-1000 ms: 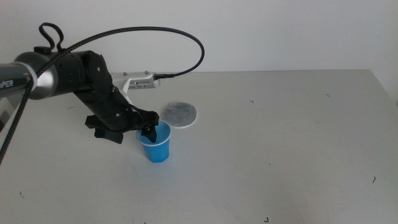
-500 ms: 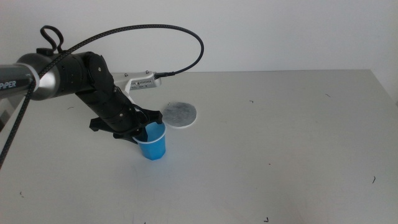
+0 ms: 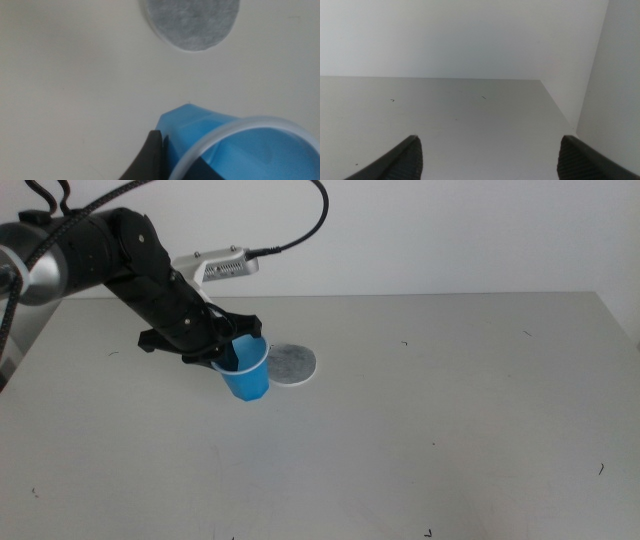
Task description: Place an empty cup on a cup mat.
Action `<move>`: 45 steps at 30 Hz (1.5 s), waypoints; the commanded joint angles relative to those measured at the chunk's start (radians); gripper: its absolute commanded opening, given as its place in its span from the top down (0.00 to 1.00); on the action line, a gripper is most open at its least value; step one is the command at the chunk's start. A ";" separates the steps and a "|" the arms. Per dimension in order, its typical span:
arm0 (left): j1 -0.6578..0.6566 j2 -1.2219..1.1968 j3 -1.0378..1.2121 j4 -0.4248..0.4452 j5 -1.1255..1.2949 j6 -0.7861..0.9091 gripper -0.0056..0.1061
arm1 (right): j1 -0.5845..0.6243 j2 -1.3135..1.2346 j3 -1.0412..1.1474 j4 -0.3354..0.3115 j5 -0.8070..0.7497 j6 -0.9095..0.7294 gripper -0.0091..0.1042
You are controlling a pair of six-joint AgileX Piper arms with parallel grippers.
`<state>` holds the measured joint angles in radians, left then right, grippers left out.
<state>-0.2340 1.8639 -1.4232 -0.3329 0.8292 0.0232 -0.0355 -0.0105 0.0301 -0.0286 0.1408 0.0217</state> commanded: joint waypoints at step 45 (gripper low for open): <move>-0.040 0.391 -0.644 0.034 0.096 -0.114 0.95 | 0.000 -0.026 -0.008 -0.014 -0.075 -0.005 0.09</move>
<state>-0.2712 2.3241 -2.0330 -0.2791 0.9612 -0.0952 -0.0355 -0.0105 0.0301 -0.0286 0.1408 0.0217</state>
